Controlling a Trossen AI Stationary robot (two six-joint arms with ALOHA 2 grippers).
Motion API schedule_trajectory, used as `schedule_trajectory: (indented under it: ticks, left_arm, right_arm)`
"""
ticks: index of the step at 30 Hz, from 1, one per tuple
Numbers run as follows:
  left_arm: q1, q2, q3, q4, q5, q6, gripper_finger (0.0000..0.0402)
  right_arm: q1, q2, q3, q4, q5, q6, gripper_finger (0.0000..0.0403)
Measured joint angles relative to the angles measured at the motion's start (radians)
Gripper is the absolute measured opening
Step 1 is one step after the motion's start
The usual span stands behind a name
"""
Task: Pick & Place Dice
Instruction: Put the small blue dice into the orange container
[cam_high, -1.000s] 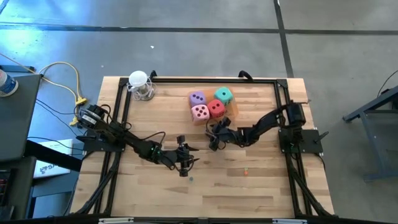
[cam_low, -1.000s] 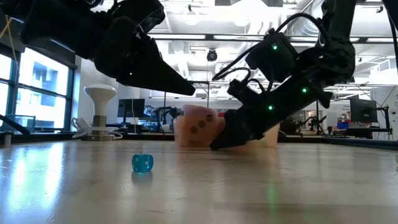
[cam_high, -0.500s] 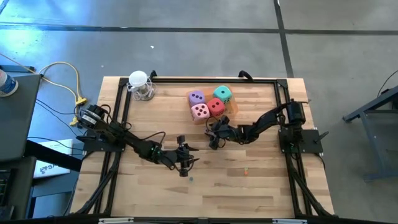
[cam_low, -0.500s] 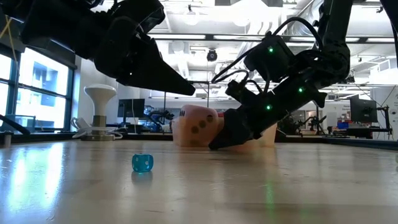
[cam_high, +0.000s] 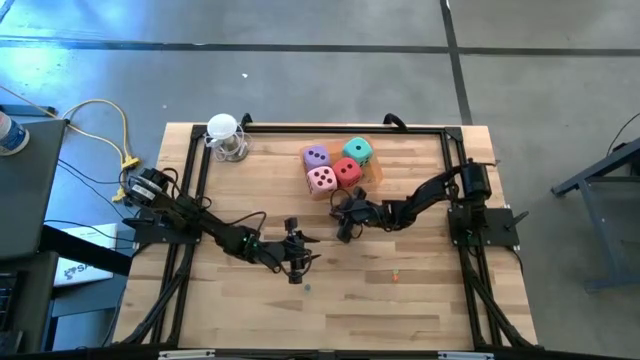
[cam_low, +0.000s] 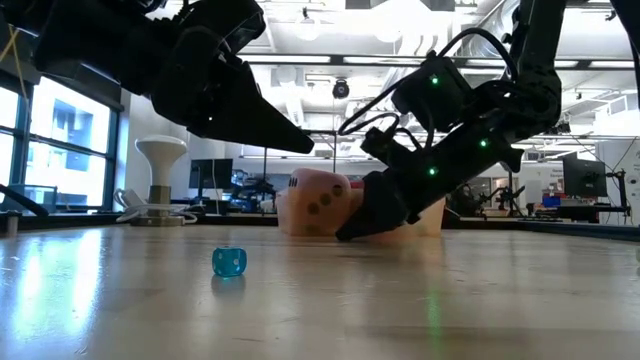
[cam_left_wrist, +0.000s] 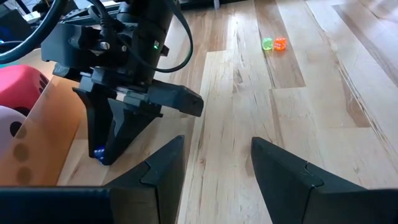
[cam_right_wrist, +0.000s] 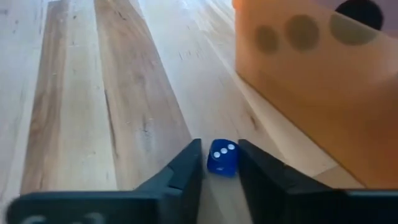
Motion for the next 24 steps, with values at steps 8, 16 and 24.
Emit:
schedule_trajectory:
  ticks: [8,16,24]
  left_arm:
    - [0.0,0.0,0.0,-0.006,0.0,0.0,0.0177]
    - [0.0,0.0,0.0,-0.012,0.0,0.0,0.0177]
    - [0.0,-0.001,-0.002,-0.039,0.001,-0.036,0.0177]
  right_arm:
    - [0.001,-0.001,0.0,-0.007,-0.015,-0.018,0.0038]
    - [0.049,-0.039,-0.001,-0.077,0.047,-0.025,0.0038]
    - [0.156,-0.258,-0.003,-0.375,0.268,0.018,0.0038]
